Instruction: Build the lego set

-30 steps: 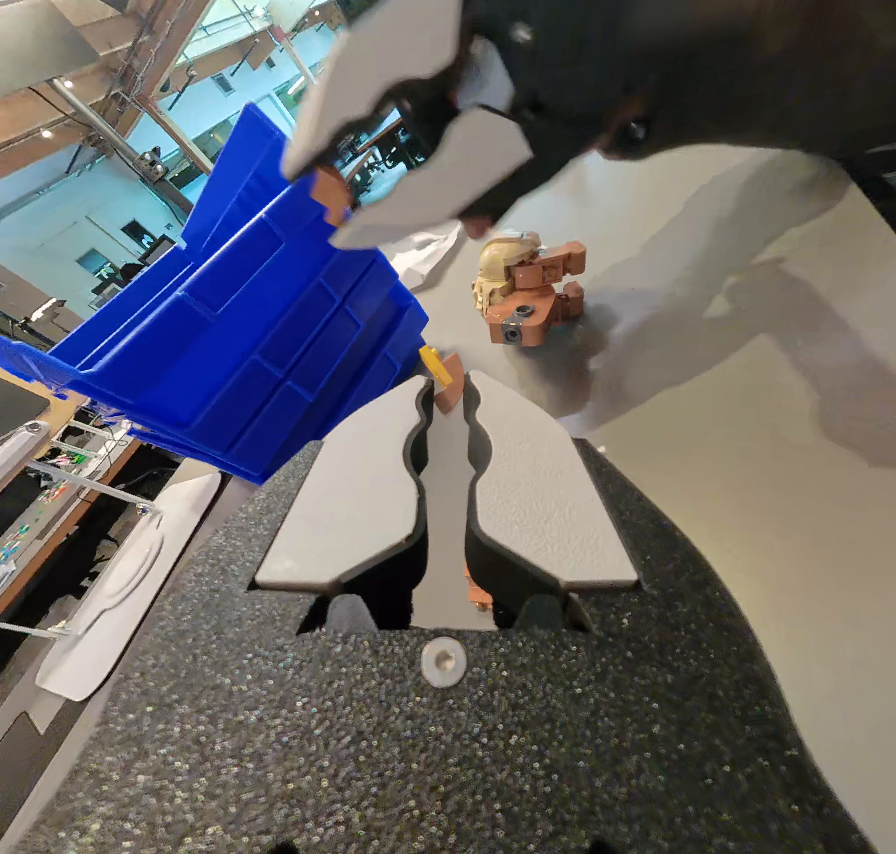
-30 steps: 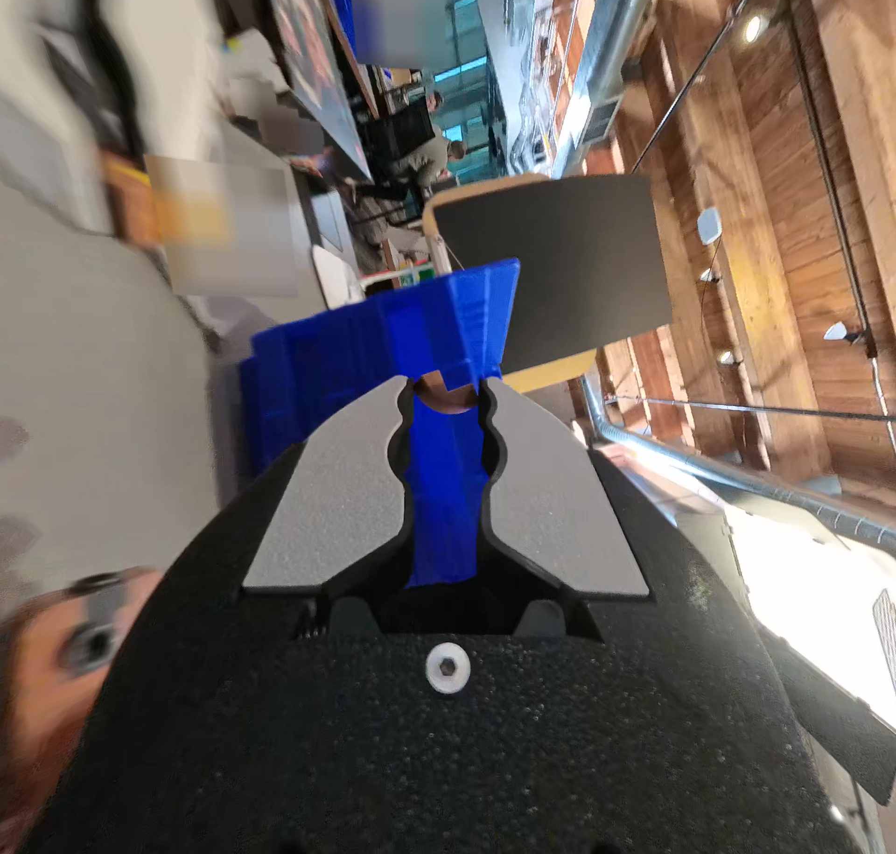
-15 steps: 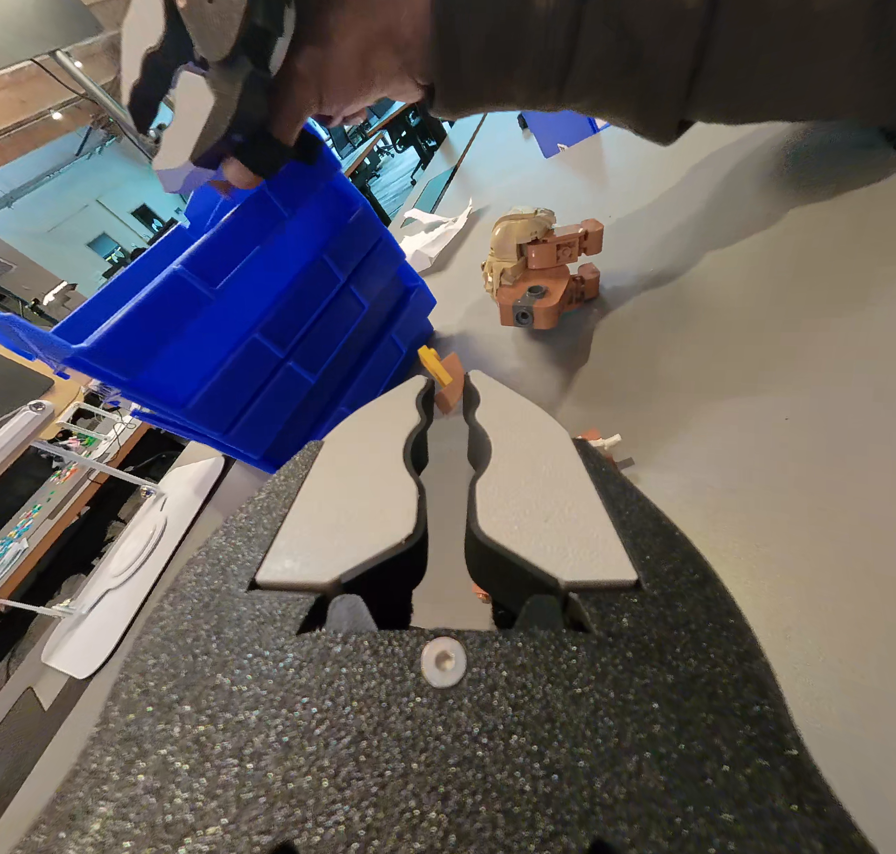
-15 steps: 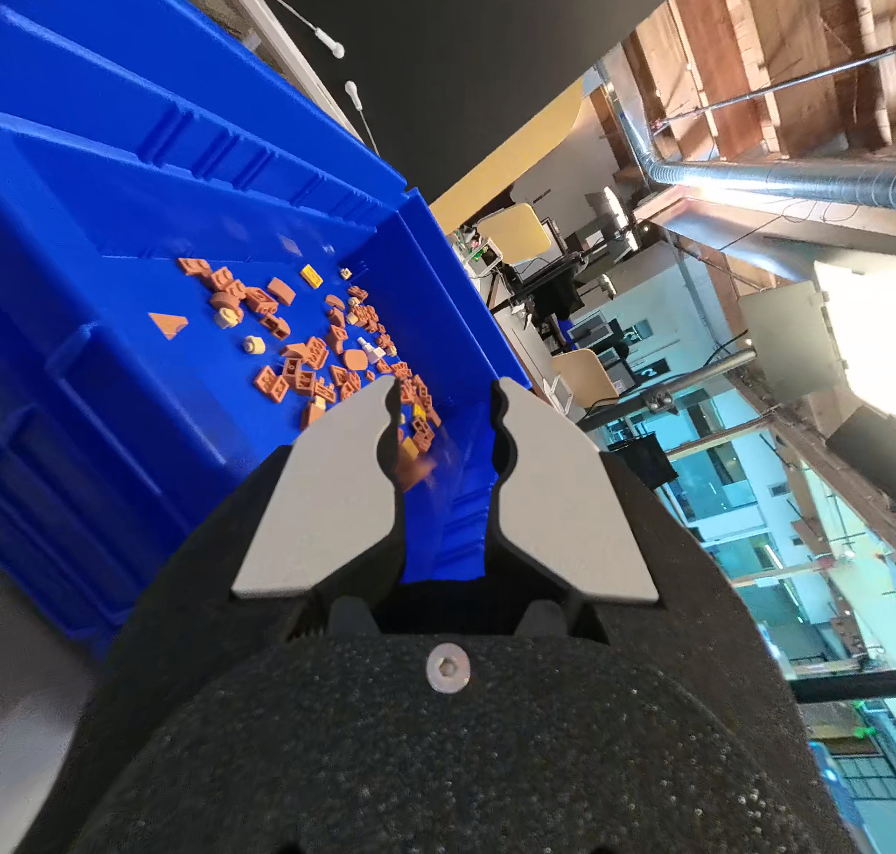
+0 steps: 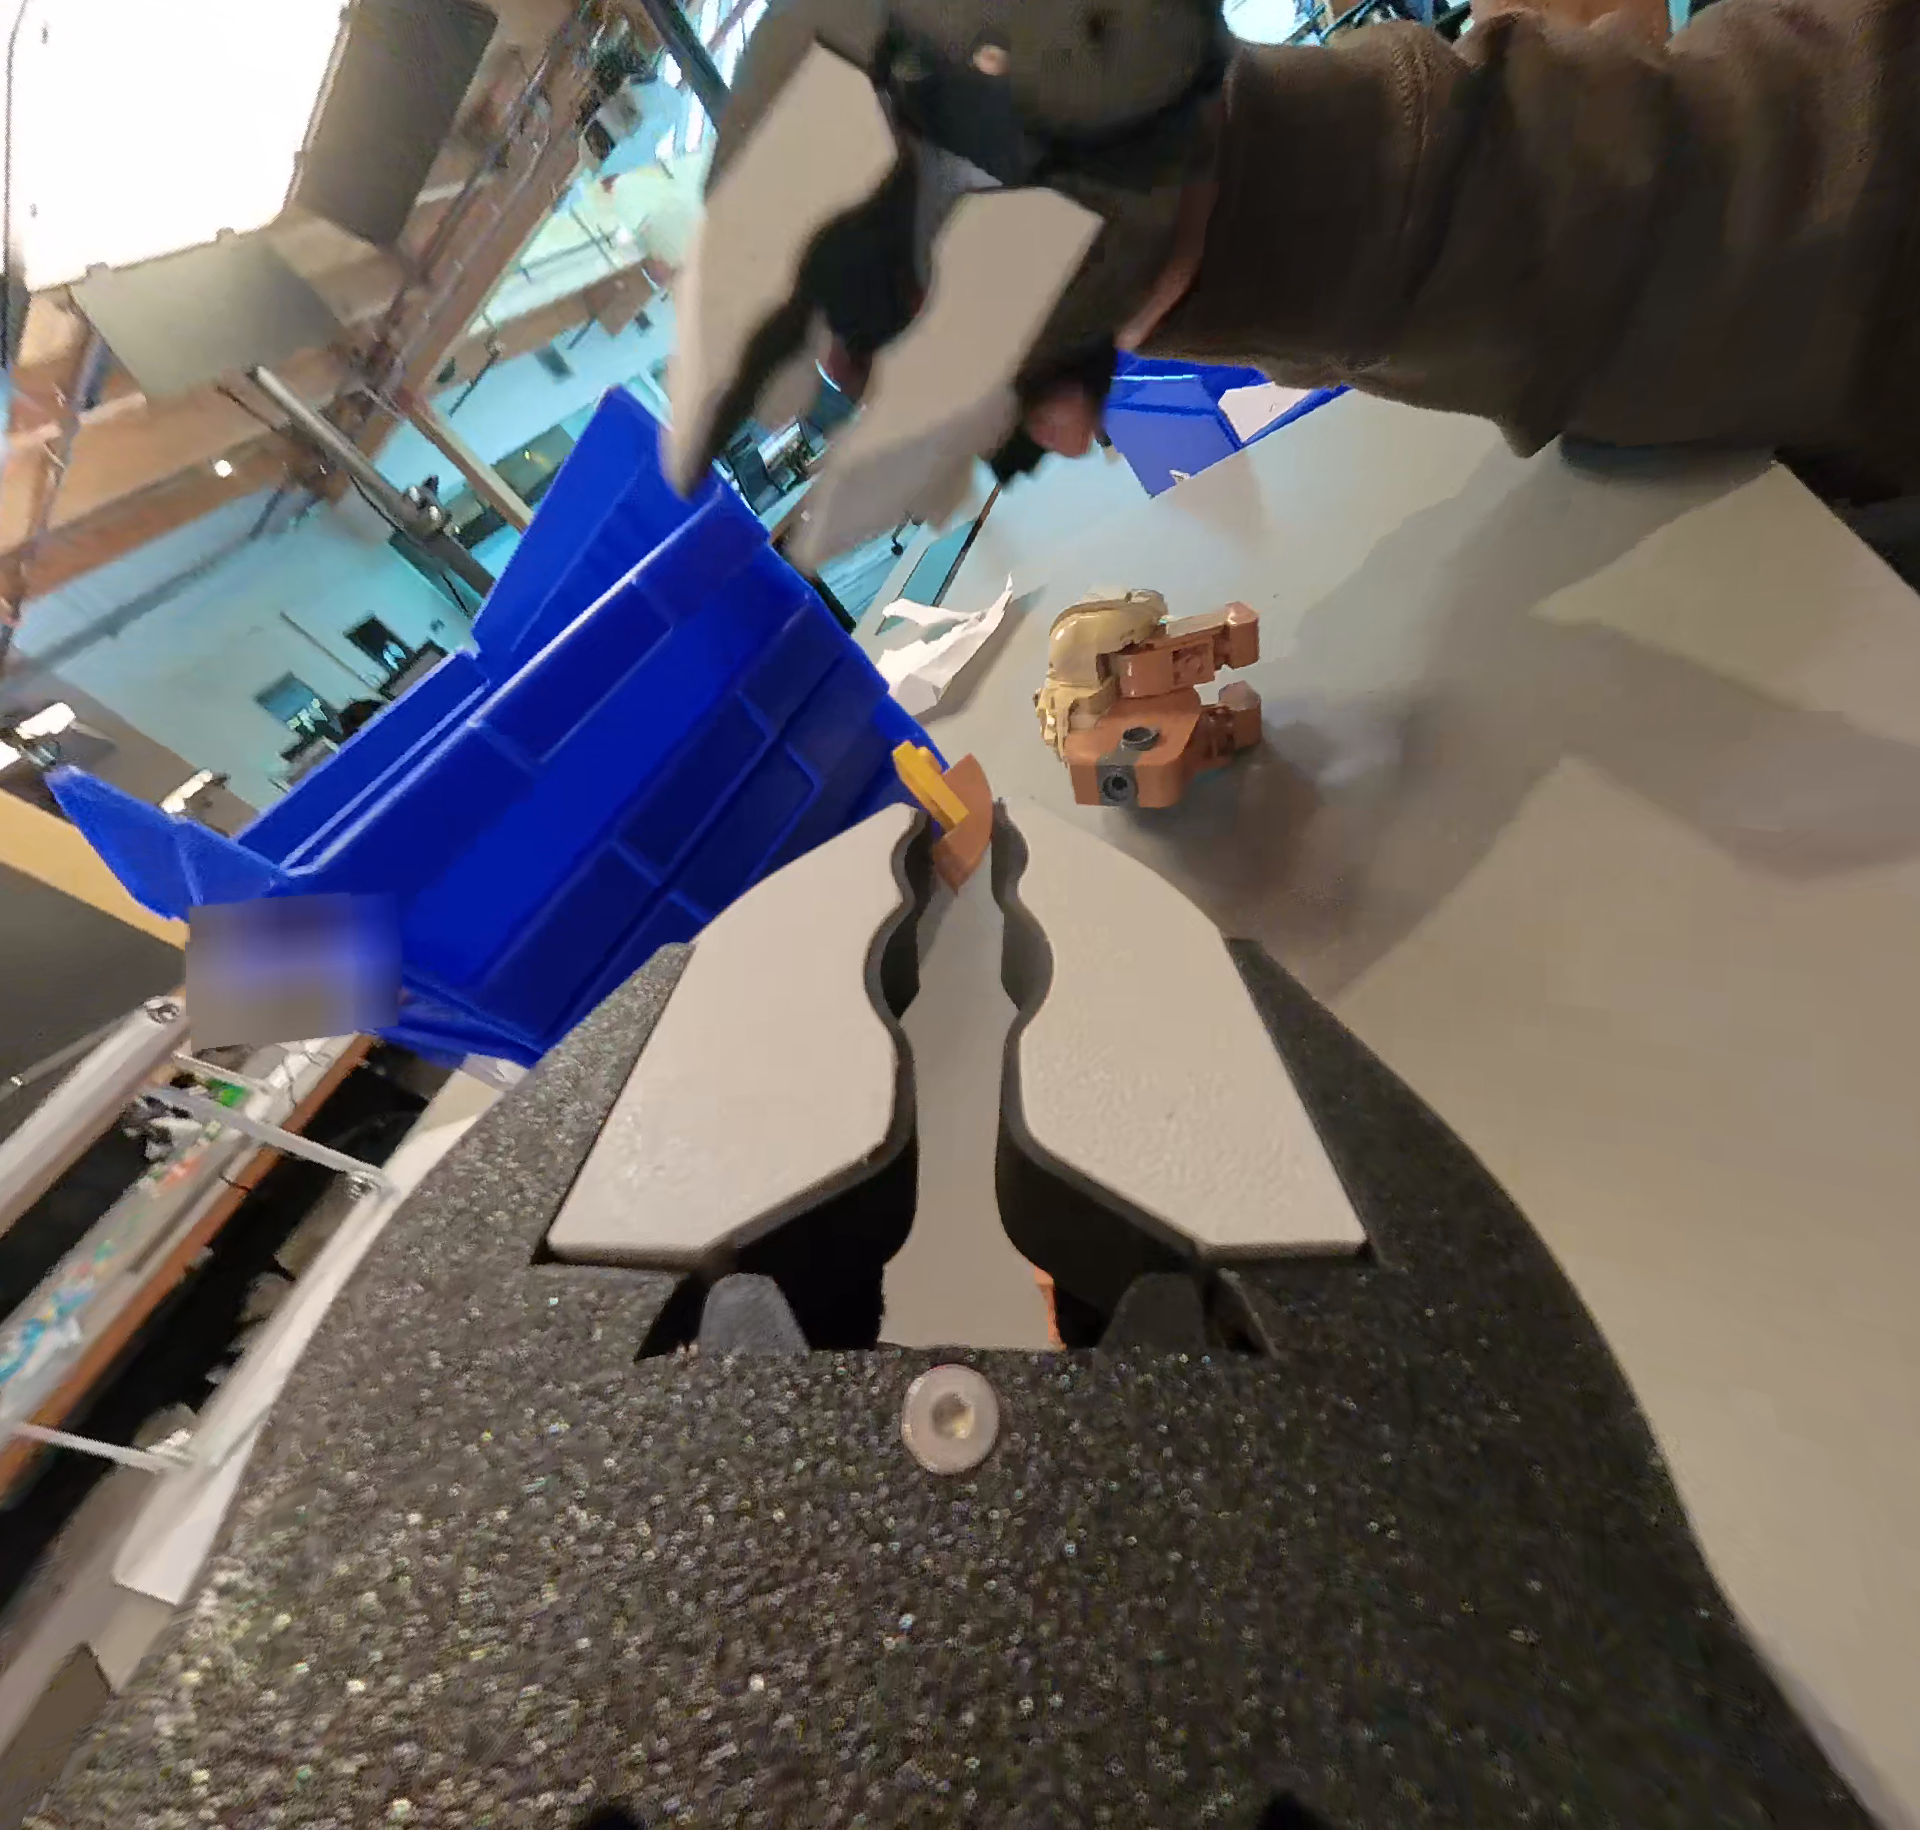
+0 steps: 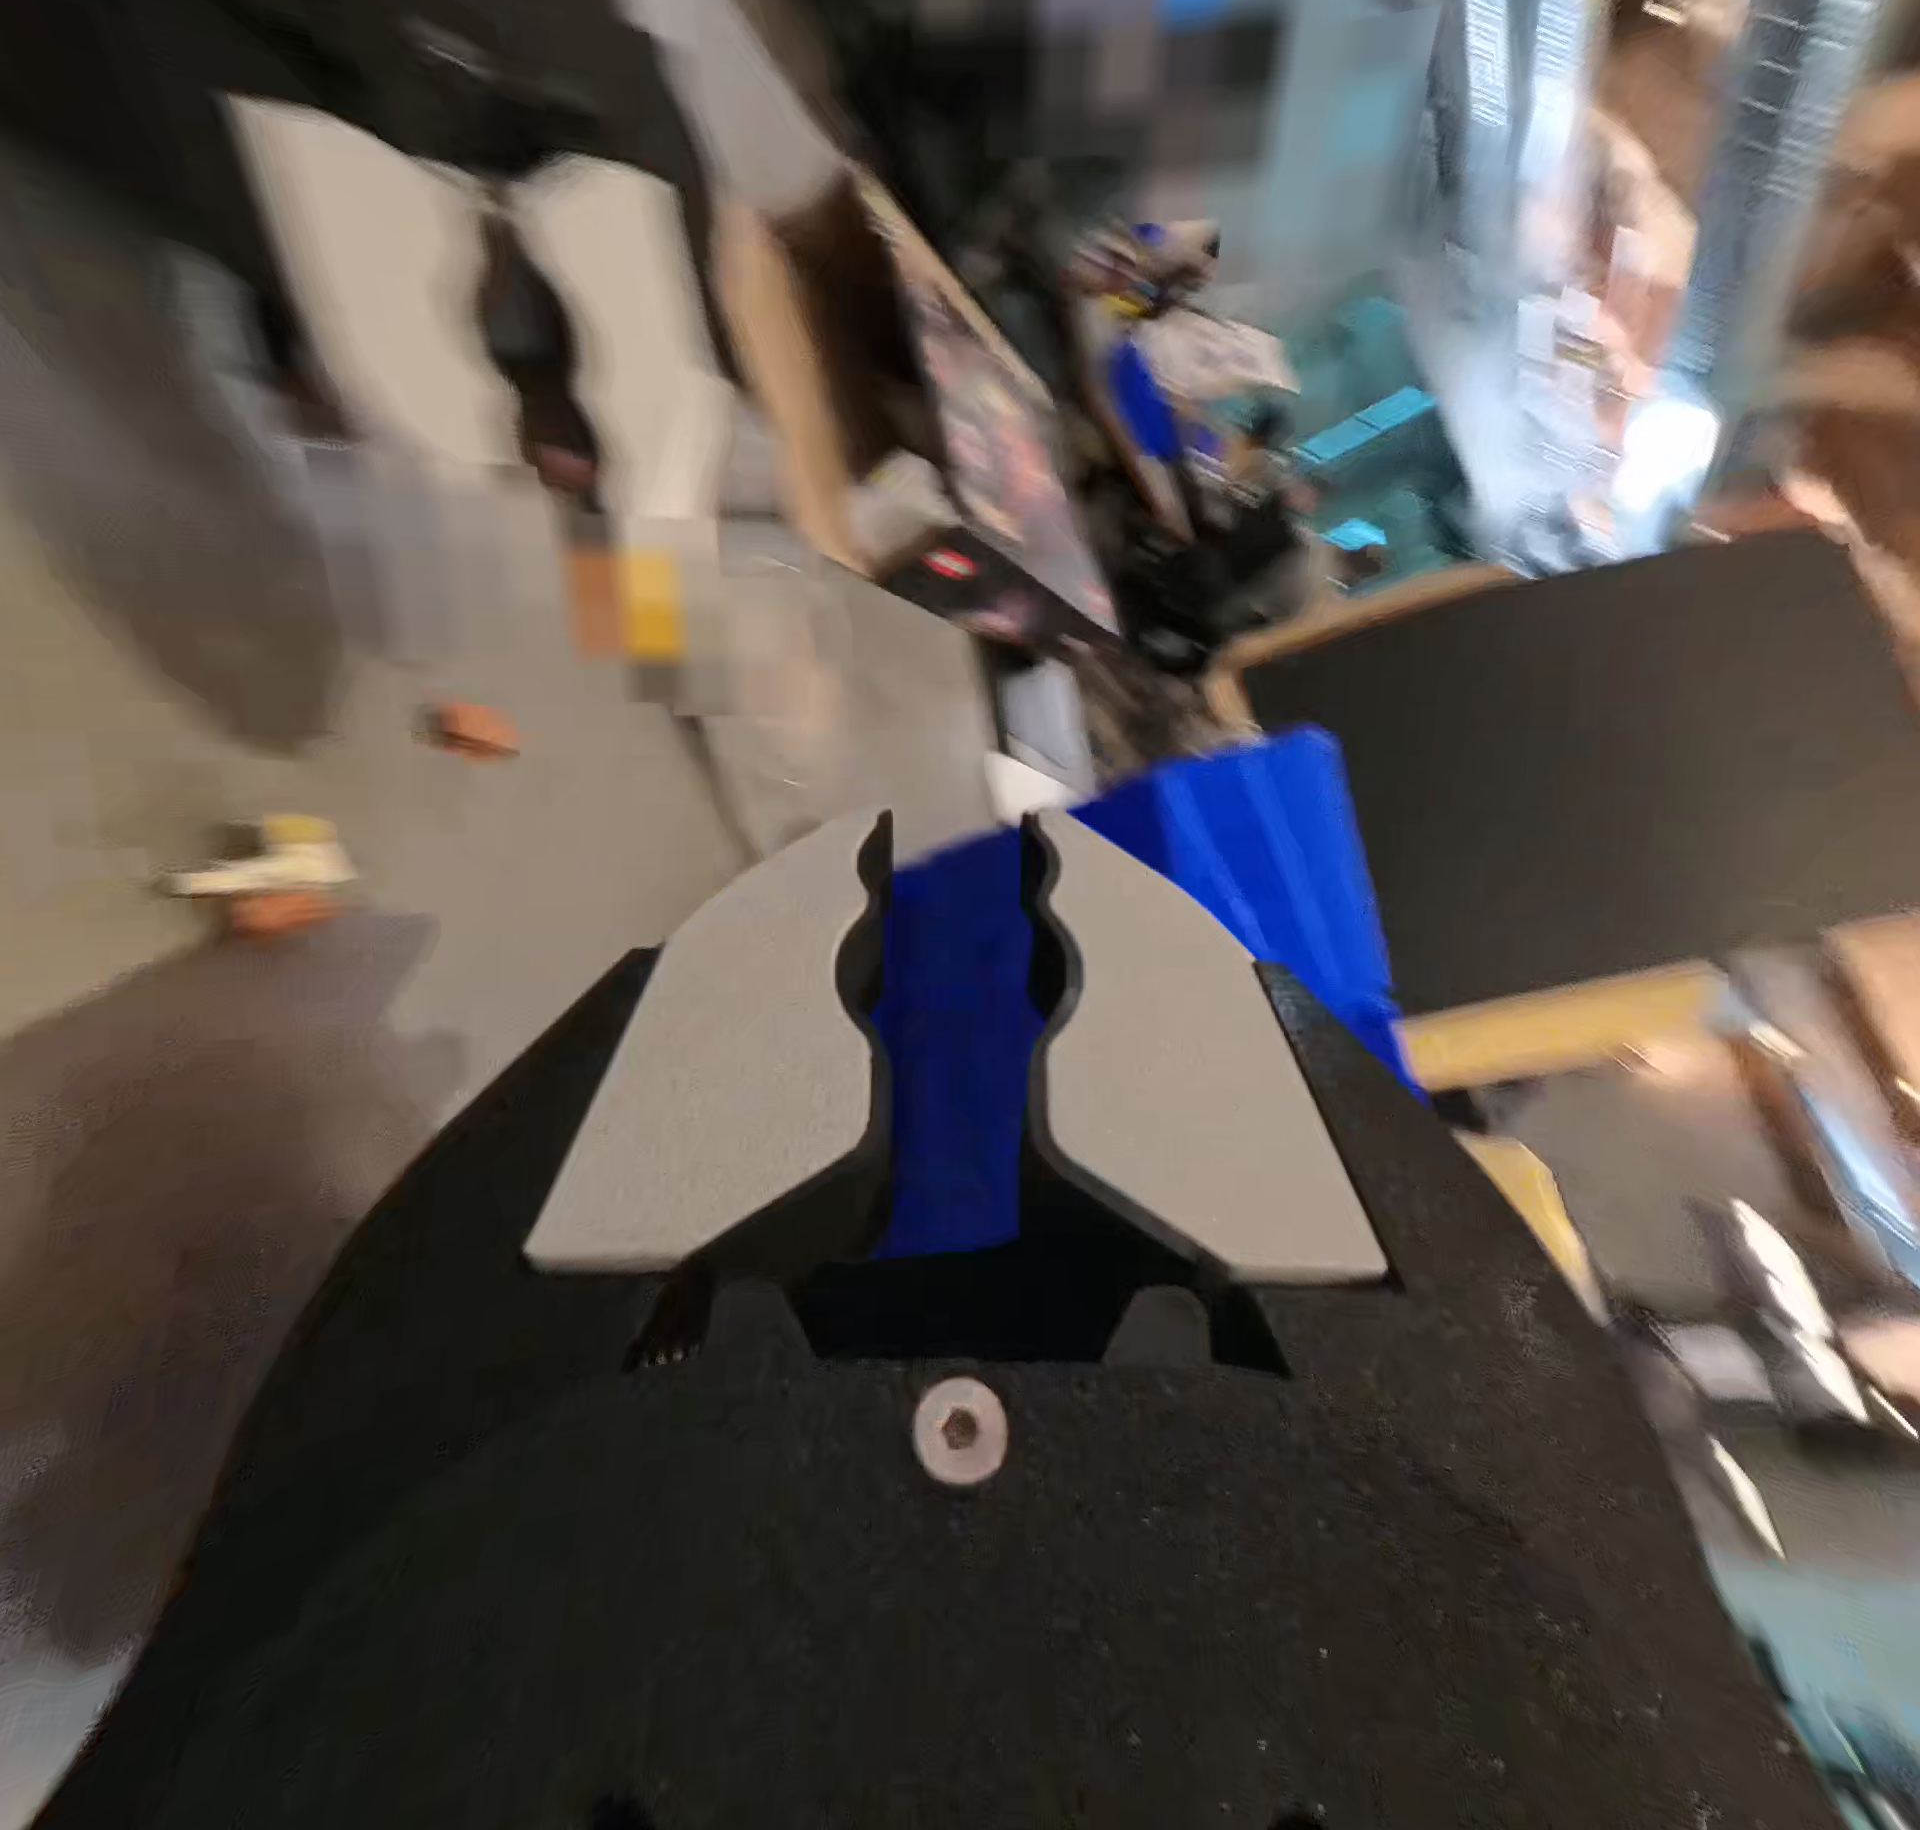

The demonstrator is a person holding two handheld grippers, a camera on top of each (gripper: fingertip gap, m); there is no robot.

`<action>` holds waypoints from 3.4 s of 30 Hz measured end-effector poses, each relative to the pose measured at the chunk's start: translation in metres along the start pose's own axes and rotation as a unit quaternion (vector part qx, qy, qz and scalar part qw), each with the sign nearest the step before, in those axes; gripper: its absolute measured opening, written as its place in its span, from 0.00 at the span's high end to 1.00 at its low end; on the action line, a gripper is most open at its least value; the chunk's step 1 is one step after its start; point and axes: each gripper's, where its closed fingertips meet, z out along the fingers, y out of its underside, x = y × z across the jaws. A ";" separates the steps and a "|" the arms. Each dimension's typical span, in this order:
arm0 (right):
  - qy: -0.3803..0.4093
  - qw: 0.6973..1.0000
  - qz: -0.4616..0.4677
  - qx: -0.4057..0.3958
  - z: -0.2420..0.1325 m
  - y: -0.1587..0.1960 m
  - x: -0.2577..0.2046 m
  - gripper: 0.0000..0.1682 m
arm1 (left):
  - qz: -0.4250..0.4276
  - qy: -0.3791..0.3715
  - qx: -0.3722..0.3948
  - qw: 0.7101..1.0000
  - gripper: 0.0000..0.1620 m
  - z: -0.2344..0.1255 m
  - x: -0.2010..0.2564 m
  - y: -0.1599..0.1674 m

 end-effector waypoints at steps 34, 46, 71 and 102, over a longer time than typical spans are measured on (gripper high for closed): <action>-0.278 0.959 0.013 0.050 0.008 -0.022 -0.127 0.96 | 0.168 0.168 -0.059 0.970 0.94 -0.005 0.070 0.017; -0.080 0.992 -0.085 0.048 0.017 -0.016 -0.082 0.98 | -0.077 0.084 -0.039 0.993 0.82 -0.004 0.012 0.008; 0.033 0.978 -0.191 0.079 0.019 -0.036 -0.076 0.97 | -0.237 0.185 0.015 0.954 0.88 -0.010 0.024 -0.007; 0.087 0.950 -0.300 0.018 0.030 -0.026 -0.076 0.94 | -0.243 0.173 -0.024 0.954 0.90 -0.004 0.025 0.003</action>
